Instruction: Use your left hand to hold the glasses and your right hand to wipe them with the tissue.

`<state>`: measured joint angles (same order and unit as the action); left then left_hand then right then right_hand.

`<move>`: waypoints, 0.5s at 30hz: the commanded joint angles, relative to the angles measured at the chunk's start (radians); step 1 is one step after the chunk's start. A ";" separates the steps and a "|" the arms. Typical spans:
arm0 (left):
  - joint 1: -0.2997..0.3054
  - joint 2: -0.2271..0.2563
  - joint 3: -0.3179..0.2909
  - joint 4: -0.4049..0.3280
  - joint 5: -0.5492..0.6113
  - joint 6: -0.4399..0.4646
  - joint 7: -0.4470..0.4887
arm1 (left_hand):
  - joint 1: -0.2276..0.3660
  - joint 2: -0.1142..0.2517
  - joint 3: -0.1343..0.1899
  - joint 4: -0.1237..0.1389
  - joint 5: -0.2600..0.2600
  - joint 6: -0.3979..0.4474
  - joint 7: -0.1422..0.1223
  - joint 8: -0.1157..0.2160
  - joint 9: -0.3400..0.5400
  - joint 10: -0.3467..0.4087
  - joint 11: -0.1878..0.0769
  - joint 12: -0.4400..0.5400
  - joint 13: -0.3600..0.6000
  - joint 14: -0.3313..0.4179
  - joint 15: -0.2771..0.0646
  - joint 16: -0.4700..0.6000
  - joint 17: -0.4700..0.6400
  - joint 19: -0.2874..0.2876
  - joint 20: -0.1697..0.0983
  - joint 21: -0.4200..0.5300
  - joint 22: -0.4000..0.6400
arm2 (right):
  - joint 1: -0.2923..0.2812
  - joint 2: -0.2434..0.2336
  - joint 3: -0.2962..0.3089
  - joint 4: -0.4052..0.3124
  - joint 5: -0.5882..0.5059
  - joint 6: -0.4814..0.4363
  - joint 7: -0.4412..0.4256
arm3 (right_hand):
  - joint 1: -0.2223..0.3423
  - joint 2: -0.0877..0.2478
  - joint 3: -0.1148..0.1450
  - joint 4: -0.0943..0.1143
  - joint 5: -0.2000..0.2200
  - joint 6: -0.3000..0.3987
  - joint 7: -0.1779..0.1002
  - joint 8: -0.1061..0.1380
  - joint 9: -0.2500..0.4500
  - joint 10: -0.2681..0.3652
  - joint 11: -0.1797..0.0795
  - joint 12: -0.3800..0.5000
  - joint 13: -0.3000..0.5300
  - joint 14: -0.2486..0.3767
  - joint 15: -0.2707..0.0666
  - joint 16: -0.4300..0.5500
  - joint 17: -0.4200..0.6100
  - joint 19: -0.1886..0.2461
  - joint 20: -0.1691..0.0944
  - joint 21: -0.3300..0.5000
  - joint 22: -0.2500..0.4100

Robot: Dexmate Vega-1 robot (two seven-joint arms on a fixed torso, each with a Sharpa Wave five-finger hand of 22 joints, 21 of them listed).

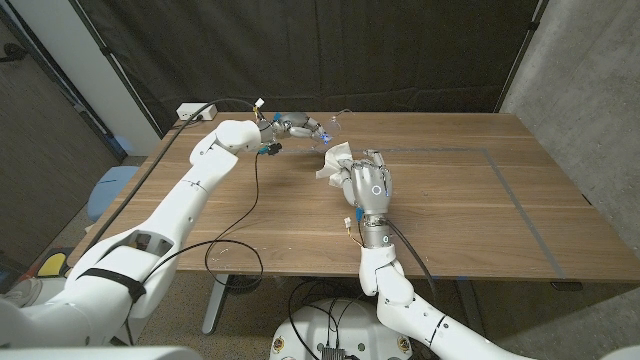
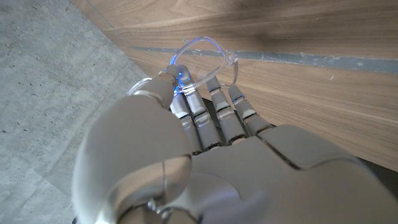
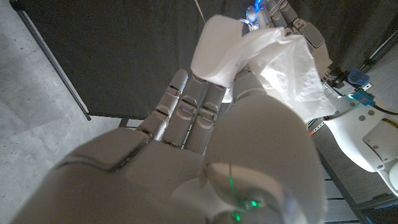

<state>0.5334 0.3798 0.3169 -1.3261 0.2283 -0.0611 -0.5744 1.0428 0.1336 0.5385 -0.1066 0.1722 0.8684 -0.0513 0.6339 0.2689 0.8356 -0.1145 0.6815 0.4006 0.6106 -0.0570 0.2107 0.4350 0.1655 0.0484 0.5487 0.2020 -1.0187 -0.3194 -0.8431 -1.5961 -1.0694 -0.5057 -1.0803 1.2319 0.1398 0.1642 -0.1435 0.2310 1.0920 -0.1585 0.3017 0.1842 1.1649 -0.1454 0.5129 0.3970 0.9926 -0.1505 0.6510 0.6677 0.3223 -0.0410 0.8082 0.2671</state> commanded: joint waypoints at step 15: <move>-0.023 0.031 0.063 -0.055 0.014 -0.014 -0.096 | 0.000 0.001 0.006 -0.005 -0.001 0.061 0.066 0.011 0.008 0.005 0.007 0.013 0.004 0.003 -0.128 0.000 0.009 -0.010 -0.001 0.008 0.002 | -0.034 0.197 0.191 0.117 -0.164 0.145 -0.037 | 0.018 -0.004 0.006 -0.004 0.000 0.027 0.013 -0.005 0.004 0.051 -0.026 0.000 0.019 0.010 -0.085 0.016 0.029 -0.006 -0.058 0.033 0.008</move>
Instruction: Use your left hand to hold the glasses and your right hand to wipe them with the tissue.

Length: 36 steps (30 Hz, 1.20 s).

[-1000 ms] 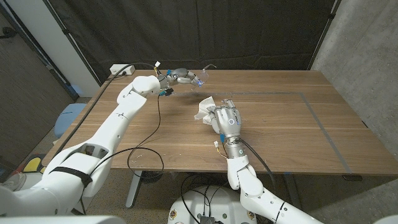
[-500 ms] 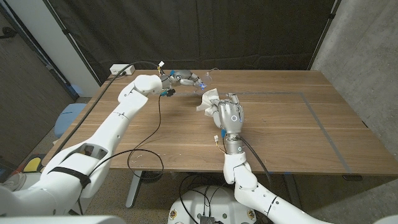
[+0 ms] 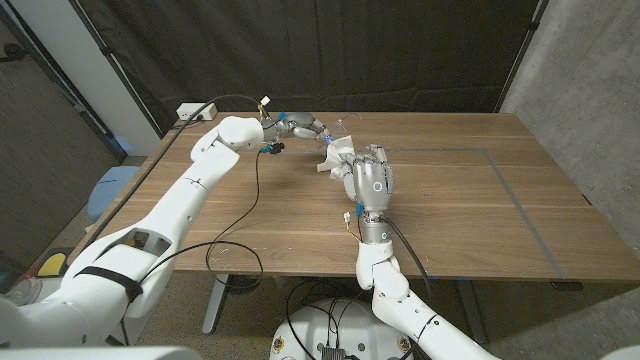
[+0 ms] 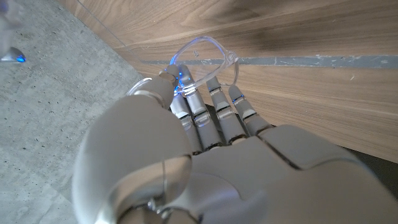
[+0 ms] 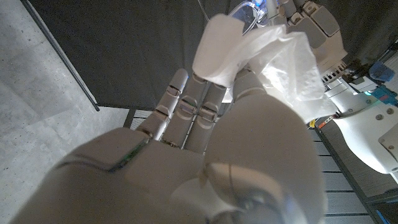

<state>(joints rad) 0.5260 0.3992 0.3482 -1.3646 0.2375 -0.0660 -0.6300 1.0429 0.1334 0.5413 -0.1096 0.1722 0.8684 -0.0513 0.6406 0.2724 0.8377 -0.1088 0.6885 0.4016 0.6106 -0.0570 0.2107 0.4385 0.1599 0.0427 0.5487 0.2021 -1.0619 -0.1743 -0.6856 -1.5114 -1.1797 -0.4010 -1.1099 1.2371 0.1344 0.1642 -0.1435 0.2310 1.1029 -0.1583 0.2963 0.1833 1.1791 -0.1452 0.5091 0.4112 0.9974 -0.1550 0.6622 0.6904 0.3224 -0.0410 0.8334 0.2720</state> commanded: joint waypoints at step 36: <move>-0.126 -0.004 0.119 0.050 0.013 -0.102 -0.180 | 0.001 0.010 0.007 -0.004 0.002 0.055 0.068 0.010 0.019 -0.015 0.004 0.019 0.009 -0.007 -0.128 -0.002 0.014 -0.017 0.000 0.015 0.002 | 0.111 0.185 0.108 0.191 -0.148 0.060 -0.007 | 0.019 -0.006 0.006 -0.003 0.000 0.028 0.021 -0.012 0.005 0.049 -0.020 -0.007 0.019 0.005 -0.080 0.019 0.051 -0.022 -0.056 0.050 0.009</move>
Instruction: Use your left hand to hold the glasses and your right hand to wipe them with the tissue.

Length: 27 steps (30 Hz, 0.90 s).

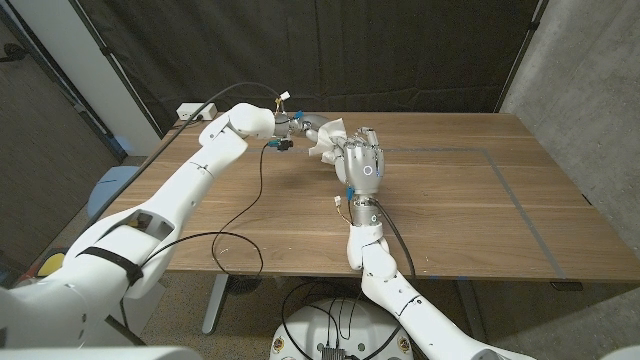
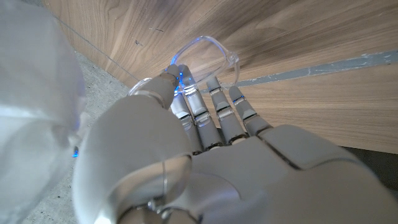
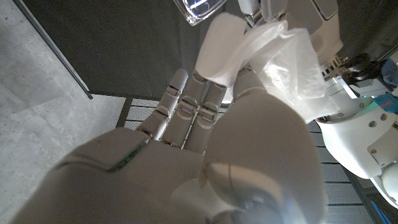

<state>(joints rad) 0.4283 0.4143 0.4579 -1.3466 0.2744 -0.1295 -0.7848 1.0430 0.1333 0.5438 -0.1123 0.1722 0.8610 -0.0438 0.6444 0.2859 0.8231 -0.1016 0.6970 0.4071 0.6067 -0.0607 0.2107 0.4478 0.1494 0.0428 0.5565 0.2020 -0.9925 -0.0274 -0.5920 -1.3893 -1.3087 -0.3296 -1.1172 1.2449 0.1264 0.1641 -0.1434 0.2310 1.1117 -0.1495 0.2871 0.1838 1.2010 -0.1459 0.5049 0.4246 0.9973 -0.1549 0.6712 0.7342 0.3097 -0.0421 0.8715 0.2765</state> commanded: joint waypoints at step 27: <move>-0.036 -0.009 0.013 0.040 -0.029 -0.043 -0.066 | 0.002 0.007 0.007 -0.006 0.005 0.066 0.065 0.011 0.009 -0.002 0.000 0.022 0.003 0.000 -0.125 -0.001 0.009 -0.009 -0.005 0.014 0.002 | 0.097 -0.038 -0.066 0.067 0.108 -0.122 0.000 | 0.015 -0.003 0.009 -0.004 -0.003 0.034 0.016 -0.012 0.003 0.039 -0.016 -0.008 0.023 0.006 -0.080 0.019 0.038 -0.026 -0.063 0.041 0.006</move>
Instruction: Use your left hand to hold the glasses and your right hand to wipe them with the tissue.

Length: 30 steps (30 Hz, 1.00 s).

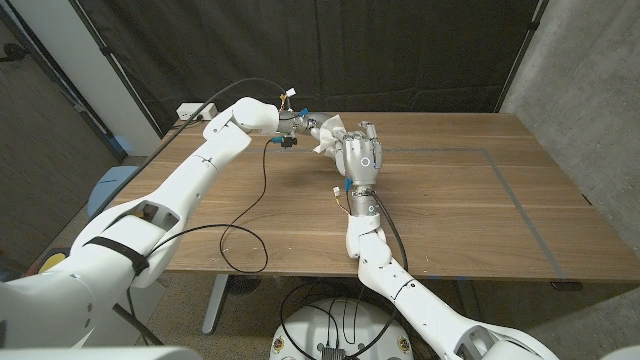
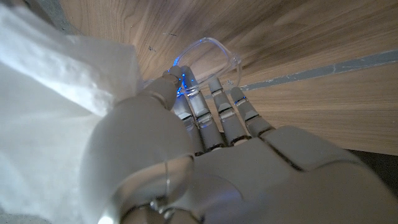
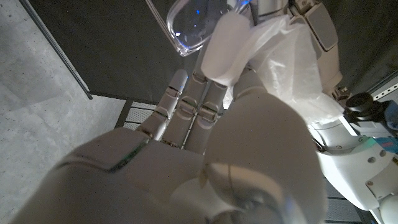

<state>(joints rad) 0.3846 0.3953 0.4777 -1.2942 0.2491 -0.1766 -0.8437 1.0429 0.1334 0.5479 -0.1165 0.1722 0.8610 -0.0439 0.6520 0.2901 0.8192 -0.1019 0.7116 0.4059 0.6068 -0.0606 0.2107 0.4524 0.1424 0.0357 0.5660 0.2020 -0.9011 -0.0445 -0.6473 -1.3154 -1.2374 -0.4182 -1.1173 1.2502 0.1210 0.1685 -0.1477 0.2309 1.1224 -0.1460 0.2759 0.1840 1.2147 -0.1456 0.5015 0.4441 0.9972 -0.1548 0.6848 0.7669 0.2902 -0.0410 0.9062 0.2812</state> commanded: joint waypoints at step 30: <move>0.047 0.021 -0.022 -0.091 -0.028 0.050 0.024 | -0.003 0.006 0.007 -0.001 0.006 0.064 0.064 0.005 0.007 -0.001 0.003 0.015 -0.001 0.000 -0.123 -0.002 0.006 -0.004 0.005 0.013 0.002 | -0.047 -0.066 0.013 -0.073 0.075 -0.102 0.000 | 0.012 0.000 0.009 0.002 -0.007 0.032 0.012 -0.013 0.003 0.034 -0.015 -0.017 0.013 0.002 -0.080 0.001 0.026 -0.025 -0.069 0.040 0.000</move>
<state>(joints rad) 0.4203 0.4169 0.4609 -1.3616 0.2361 -0.1376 -0.8303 1.0427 0.1335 0.5479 -0.1165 0.1722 0.8581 -0.0409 0.6518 0.2950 0.8180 -0.0999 0.7213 0.4032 0.6068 -0.0606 0.2107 0.4570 0.1425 0.0357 0.5735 0.2021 -0.9521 -0.0858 -0.5993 -1.3902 -1.1966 -0.5042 -1.1170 1.2515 0.1196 0.1684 -0.1476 0.2232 1.1310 -0.1444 0.2657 0.1841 1.2311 -0.1508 0.4861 0.4532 0.9972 -0.1548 0.6854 0.7900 0.2714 -0.0404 0.9401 0.2784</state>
